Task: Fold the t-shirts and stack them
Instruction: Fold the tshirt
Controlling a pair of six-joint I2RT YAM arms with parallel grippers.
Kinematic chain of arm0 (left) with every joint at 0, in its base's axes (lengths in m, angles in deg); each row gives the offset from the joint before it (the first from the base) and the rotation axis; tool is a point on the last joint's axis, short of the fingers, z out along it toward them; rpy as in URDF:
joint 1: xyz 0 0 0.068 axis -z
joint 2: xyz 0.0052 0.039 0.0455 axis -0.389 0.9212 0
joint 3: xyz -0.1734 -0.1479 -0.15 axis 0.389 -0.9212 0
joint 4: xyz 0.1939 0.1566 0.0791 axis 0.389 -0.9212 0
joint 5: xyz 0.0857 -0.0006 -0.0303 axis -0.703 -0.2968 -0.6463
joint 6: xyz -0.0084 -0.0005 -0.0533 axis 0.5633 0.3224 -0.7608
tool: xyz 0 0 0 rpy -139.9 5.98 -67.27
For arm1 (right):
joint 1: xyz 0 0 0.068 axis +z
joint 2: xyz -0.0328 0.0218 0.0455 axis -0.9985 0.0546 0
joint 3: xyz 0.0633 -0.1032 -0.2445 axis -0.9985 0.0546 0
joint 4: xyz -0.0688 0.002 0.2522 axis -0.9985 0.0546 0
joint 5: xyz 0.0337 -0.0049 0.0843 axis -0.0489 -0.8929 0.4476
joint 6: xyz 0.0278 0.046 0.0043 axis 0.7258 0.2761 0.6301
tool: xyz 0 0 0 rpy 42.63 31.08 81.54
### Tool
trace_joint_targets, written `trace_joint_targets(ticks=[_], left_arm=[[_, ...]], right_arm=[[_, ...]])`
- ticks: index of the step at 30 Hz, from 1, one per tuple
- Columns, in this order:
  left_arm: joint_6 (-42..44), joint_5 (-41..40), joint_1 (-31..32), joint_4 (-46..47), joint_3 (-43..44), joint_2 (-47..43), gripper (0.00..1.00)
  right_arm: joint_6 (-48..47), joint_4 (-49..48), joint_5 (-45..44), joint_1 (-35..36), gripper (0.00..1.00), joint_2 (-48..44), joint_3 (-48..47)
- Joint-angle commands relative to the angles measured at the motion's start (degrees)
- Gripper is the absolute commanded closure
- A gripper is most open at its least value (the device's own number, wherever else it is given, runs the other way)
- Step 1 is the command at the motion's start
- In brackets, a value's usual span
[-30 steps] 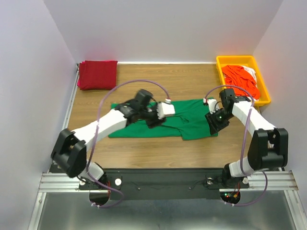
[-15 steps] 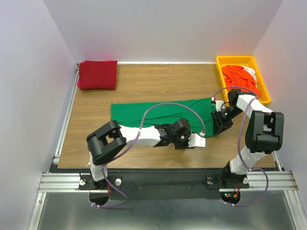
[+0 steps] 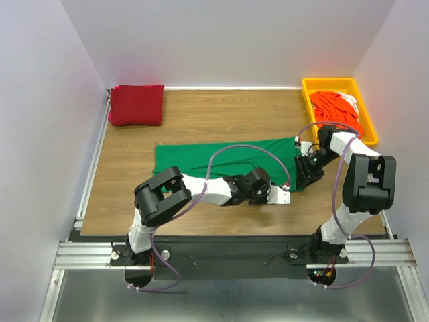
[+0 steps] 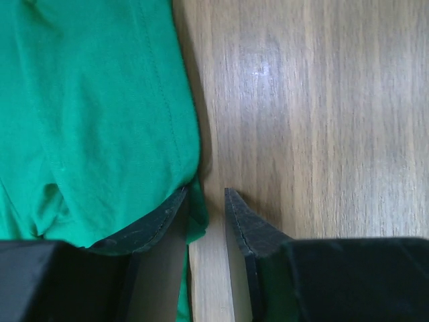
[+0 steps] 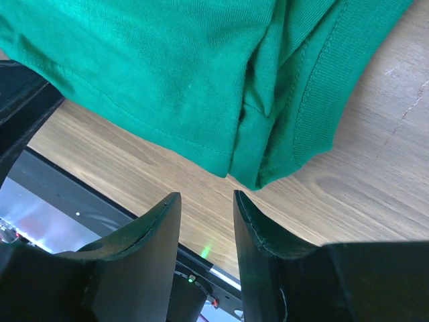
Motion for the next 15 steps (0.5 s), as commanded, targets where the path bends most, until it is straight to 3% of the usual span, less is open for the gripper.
trace_joint_targets(ticks=[1,9,15], left_arm=[[1.1,-2.7,0.3,-1.0,0.9,0.5,0.62],[1.1,-2.9,0.3,-1.2,-0.1,-3.7,0.62],[3.8,5.8,0.4,-5.5,0.2,-7.1,0.62]], right_arm=[[-0.2,1.5,1.0,-0.3,0.57,-0.7,-1.4],[-0.5,1.5,1.4,-0.3,0.57,-0.5,-1.0],[-0.5,1.5,1.4,-0.3,0.57,-0.7,-0.9]])
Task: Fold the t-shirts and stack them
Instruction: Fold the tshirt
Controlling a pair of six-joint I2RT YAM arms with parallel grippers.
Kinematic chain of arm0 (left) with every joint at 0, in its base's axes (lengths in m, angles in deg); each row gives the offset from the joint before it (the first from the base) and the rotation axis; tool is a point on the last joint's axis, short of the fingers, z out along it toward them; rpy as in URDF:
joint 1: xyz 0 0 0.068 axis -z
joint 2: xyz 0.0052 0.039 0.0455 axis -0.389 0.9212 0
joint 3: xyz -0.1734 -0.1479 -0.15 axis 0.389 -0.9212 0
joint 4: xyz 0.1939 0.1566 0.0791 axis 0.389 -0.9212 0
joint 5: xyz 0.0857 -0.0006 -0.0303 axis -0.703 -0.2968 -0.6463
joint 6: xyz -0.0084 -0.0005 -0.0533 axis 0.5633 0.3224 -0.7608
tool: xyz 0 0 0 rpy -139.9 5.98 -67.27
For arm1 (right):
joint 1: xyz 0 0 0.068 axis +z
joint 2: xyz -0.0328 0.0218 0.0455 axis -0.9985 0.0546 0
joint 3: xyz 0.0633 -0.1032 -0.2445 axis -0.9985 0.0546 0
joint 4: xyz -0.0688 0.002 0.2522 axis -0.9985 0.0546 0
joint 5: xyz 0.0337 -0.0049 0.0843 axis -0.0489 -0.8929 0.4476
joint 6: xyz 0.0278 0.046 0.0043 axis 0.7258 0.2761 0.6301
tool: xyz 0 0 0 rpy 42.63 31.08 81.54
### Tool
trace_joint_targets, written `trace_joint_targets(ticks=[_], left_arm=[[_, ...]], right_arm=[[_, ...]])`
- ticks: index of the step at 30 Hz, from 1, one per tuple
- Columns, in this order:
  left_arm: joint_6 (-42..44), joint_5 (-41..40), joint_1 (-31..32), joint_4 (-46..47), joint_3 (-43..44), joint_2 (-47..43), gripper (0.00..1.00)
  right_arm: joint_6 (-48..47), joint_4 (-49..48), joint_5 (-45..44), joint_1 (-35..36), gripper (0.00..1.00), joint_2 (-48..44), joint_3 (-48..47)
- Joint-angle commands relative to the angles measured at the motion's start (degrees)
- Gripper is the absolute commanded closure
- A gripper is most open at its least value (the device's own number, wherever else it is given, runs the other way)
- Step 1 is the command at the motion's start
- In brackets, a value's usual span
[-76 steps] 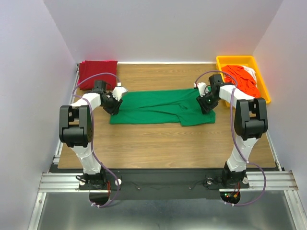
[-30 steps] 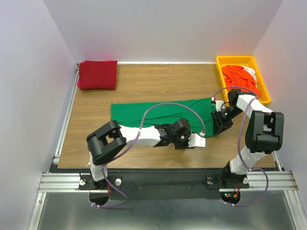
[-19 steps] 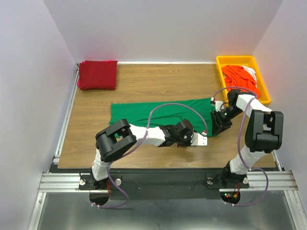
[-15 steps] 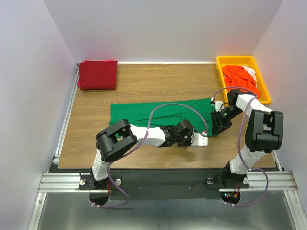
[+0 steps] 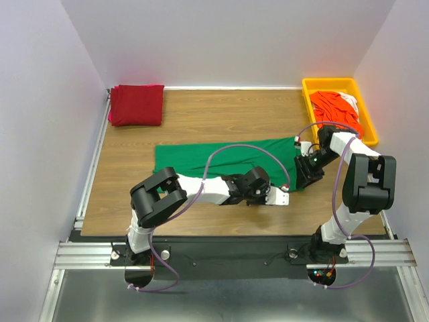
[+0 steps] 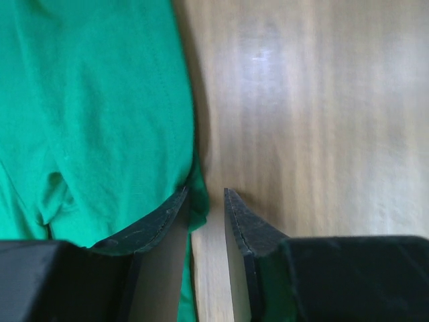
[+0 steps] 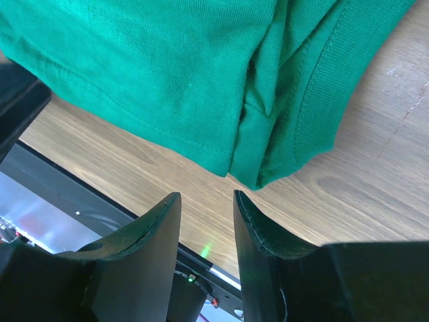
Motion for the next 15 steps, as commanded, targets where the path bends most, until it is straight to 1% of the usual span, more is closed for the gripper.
trace_joint_targets(ticks=[1,5,7,15], left_arm=[[3.3,6.5,0.3,-3.5,0.2,-6.1,0.62],[5.7,7.3,0.3,-4.4,-0.2,-7.9,0.63],[6.3,6.7,0.2,-4.4,0.0,-7.7,0.62],[8.0,6.2,-0.9,-4.3,2.2,-1.9,0.57]], right_arm=[[-0.3,1.4,1.4,-0.3,0.57,-0.7,-0.8],[-0.4,1.3,1.6,-0.3,0.57,-1.0,-0.4],[-0.4,1.3,1.7,-0.3,0.57,-1.1,-0.3],[-0.5,1.4,1.4,-0.4,0.57,-1.4,-0.4]])
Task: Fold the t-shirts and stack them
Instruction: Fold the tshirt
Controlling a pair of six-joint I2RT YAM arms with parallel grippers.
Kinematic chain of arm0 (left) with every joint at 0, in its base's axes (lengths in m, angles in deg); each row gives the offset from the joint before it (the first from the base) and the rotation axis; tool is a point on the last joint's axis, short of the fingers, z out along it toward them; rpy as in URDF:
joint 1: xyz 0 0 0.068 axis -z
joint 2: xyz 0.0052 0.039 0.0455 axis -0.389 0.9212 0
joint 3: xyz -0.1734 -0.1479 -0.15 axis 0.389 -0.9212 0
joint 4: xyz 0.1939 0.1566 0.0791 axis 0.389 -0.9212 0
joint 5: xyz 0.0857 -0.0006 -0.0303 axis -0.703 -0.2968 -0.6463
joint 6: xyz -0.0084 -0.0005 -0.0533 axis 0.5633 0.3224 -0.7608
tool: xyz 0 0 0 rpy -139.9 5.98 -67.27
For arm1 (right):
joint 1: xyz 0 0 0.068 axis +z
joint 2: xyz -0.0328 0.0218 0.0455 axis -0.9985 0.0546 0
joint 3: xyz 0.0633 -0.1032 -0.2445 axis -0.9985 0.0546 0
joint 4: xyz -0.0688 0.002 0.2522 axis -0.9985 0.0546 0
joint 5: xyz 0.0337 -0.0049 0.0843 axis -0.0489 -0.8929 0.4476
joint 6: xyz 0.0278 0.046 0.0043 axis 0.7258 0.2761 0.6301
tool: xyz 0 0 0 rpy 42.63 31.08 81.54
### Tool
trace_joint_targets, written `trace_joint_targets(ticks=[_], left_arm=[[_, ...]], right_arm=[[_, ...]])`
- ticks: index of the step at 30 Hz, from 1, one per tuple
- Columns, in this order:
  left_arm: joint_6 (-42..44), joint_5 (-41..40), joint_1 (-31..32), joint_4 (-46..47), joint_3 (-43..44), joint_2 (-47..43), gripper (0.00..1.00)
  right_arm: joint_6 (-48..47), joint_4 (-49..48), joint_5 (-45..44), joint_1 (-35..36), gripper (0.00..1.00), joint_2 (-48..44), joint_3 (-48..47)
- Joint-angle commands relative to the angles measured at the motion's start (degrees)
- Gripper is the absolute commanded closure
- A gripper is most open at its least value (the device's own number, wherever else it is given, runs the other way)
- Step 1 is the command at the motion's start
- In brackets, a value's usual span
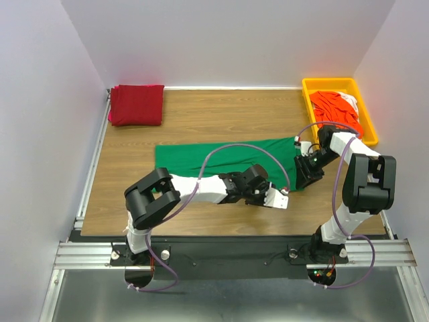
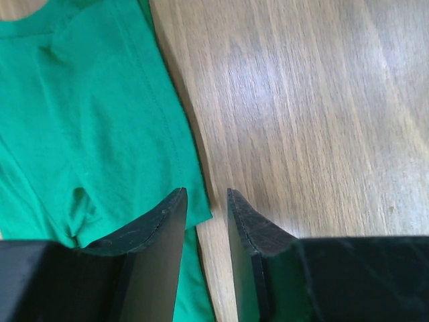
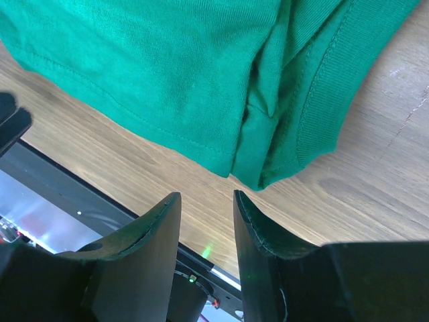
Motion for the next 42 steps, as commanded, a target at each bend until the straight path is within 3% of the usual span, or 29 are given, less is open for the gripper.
trace_joint_targets(ticks=[1,10,12,18,29,37,42], left_arm=[[1.9,0.5,-0.8,0.0,2.3,3.1,0.57],[3.3,-2.6,-1.6,0.8,2.6,7.4,0.62],[3.2,-2.6,-1.7,0.7,2.6,7.1,0.68],[3.8,-0.5,-2.3,-1.9,4.0,4.7,1.0],[2.2,5.8,-7.2,-7.5,12.3,1.8,1.0],[-1.4,10.7,-13.5,-9.3,19.9,6.2,1.0],[-3.4,11.7,-17.3,-9.3,25.4,10.6,1.0]], right_arm=[[-0.5,1.4,1.0,-0.4,0.57,-1.4,-0.4],[-0.8,1.8,0.8,-0.4,0.57,-1.8,-0.6],[-0.9,1.9,0.9,-0.4,0.57,-2.1,-0.6],[-0.8,2.2,1.4,-0.4,0.57,-1.8,-1.5],[-0.9,2.8,4.8,-0.8,0.56,-3.9,-6.7],[-0.8,3.4,7.2,-3.7,0.43,-3.3,-14.1],[-1.0,3.2,7.8,-5.1,0.42,-1.6,-17.4]])
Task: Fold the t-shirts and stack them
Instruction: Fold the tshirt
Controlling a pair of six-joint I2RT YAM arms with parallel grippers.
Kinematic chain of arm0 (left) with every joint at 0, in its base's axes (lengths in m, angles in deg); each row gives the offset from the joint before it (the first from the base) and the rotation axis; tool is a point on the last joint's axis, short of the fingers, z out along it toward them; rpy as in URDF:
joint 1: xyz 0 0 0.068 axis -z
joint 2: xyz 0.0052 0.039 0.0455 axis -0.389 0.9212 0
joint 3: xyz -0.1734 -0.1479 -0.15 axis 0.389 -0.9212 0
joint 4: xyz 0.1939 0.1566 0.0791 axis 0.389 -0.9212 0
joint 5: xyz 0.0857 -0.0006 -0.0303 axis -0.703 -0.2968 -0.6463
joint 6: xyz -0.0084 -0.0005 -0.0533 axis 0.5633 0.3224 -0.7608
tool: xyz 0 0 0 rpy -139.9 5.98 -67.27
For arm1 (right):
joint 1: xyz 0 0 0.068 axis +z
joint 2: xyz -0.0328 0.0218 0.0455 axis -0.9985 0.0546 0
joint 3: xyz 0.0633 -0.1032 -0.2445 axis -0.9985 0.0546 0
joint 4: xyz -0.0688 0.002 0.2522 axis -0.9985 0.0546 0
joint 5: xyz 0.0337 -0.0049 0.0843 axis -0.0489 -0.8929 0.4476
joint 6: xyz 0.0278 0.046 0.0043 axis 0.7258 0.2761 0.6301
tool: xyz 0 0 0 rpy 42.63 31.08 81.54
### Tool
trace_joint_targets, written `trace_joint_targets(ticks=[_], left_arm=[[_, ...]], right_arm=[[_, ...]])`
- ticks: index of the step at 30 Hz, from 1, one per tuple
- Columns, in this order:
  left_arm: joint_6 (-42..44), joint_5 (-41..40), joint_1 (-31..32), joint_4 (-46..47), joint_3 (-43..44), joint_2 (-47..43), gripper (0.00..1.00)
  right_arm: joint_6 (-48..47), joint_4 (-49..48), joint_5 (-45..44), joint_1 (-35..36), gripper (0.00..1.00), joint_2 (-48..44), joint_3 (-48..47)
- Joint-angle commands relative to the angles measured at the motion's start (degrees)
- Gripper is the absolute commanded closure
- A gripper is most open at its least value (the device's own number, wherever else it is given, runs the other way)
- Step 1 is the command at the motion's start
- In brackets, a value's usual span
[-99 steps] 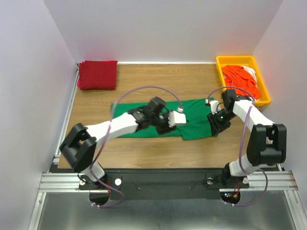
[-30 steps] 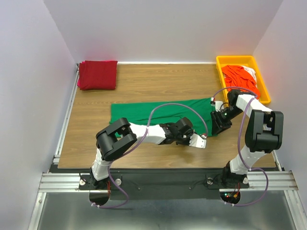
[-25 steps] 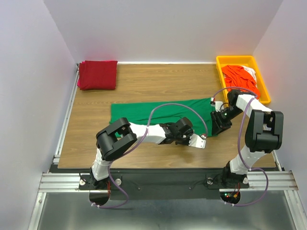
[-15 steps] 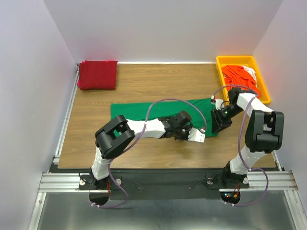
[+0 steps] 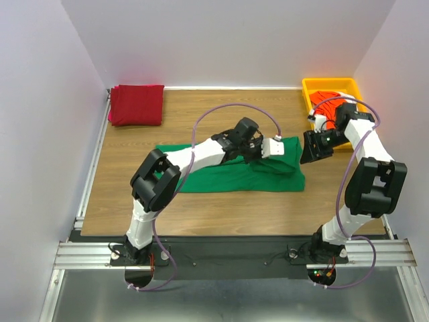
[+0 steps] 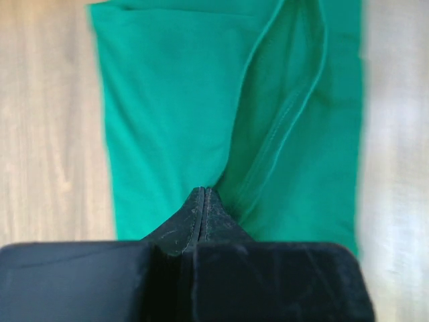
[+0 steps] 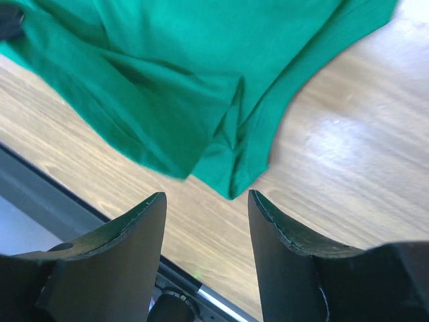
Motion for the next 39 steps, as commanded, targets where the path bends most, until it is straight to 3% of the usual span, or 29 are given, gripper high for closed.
trace_joint_targets(ticks=[1,12,14,16,18,27,39], left_arm=[[-3.0,2.4,-2.8,-0.2,5.3,3.4,1.0],[-6.9,0.0,-8.0,3.8,10.7,9.8,1.0],[-6.4,-0.7,-8.2,3.0,11.1,10.4,0.93],[-6.6,-2.1,-8.2,1.0,11.6,11.1,0.73],[-7.4,-2.9,-8.8,0.8,11.3,10.7,0.66],[-11.3,0.0,-12.4,-0.8,6.0,3.3,0.64],[-16.1,3.6,-12.5,-1.1,3.6,1.2,0.62]], right_arm=[[-0.6,0.7,2.3,-1.1,0.42,0.6,-3.9],[-1.5,0.5,3.7,-1.3,0.48,2.7,-2.7],[-1.7,0.5,3.6,-1.3,0.49,2.7,-2.1],[-1.9,0.4,3.6,-1.4,0.49,2.8,-1.5],[-1.8,-0.2,4.1,-1.3,0.5,2.7,-1.2],[4.8,-11.5,4.4,0.8,0.52,6.6,-1.1],[16.6,-17.4,9.7,3.2,0.46,18.5,-10.5]])
